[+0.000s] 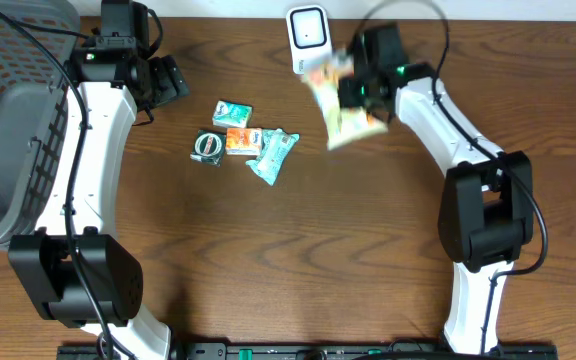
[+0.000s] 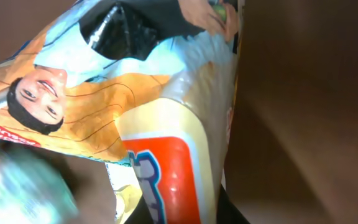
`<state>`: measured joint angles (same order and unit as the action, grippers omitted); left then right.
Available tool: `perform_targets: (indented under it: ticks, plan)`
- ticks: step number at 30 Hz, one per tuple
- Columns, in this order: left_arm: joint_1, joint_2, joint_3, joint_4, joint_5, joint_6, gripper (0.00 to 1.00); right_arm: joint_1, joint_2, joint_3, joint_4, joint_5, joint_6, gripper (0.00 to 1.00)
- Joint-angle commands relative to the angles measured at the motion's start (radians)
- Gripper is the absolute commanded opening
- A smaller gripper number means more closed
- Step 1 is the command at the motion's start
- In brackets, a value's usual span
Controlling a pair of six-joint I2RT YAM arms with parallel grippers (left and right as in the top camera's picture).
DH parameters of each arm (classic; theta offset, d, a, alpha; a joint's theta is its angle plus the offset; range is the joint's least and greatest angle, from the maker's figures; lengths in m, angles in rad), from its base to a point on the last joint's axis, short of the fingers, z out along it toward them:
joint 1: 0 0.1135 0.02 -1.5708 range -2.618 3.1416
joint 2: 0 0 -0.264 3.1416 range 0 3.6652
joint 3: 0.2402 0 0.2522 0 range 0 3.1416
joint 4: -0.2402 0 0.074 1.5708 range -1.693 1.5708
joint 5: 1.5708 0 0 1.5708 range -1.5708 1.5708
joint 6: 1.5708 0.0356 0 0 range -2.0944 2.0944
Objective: Scan the item barcode
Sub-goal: 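Hold the orange-labelled bag under the scanner, then drop it at the top-right corner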
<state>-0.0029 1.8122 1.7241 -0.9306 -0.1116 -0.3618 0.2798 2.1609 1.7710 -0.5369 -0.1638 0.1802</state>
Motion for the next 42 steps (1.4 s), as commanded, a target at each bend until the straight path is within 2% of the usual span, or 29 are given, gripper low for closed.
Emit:
perform_targets:
  ticks: [1, 8, 20, 28, 34, 37, 42]
  plan:
    - [0.000, 0.006, 0.006, 0.000, -0.012, 0.006, 0.98, 0.002, -0.036, 0.064, 0.143, 0.000, 0.026, 0.01]
    - [0.000, 0.006, 0.006, 0.000, -0.012, 0.006, 0.98, 0.008, 0.000, 0.063, 0.526, 0.010, 0.029, 0.01]
    - [0.000, 0.006, 0.006, 0.000, -0.012, 0.006, 0.98, 0.016, 0.204, 0.063, 1.027, 0.026, 0.106, 0.01]
    - [0.000, 0.006, 0.006, 0.000, -0.012, 0.006, 0.98, -0.001, 0.221, 0.064, 1.080, 0.030, 0.130, 0.01]
    - [0.000, 0.006, 0.006, 0.000, -0.012, 0.006, 0.97, -0.076, 0.166, 0.064, 1.090, 0.017, 0.157, 0.01]
    - [0.000, 0.006, 0.006, 0.000, -0.012, 0.006, 0.98, -0.137, 0.107, 0.064, 0.993, -0.001, 0.156, 0.01]
    - [0.000, 0.006, 0.006, 0.000, -0.012, 0.006, 0.98, -0.266, 0.014, 0.064, 0.686, 0.001, 0.075, 0.01]
